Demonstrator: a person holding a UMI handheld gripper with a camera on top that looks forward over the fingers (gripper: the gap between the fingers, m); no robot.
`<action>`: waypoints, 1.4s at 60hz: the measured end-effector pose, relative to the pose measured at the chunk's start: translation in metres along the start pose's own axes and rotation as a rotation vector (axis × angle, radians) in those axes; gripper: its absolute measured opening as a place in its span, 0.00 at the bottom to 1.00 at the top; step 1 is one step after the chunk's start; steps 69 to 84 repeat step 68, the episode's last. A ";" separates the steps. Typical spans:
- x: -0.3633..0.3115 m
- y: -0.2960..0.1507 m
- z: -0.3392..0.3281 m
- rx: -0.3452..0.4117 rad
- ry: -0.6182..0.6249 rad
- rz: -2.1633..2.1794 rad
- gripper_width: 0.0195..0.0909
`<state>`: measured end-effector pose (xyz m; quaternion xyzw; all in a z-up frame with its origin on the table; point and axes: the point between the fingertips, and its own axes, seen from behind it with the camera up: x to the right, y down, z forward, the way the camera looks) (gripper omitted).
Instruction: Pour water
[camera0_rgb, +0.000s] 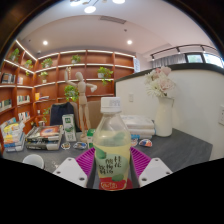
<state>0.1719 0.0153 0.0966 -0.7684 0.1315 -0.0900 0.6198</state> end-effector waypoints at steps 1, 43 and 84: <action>0.001 0.003 0.000 -0.009 0.006 0.001 0.54; -0.048 -0.002 -0.172 -0.031 -0.128 -0.037 0.90; -0.095 -0.015 -0.222 -0.007 -0.261 -0.125 0.88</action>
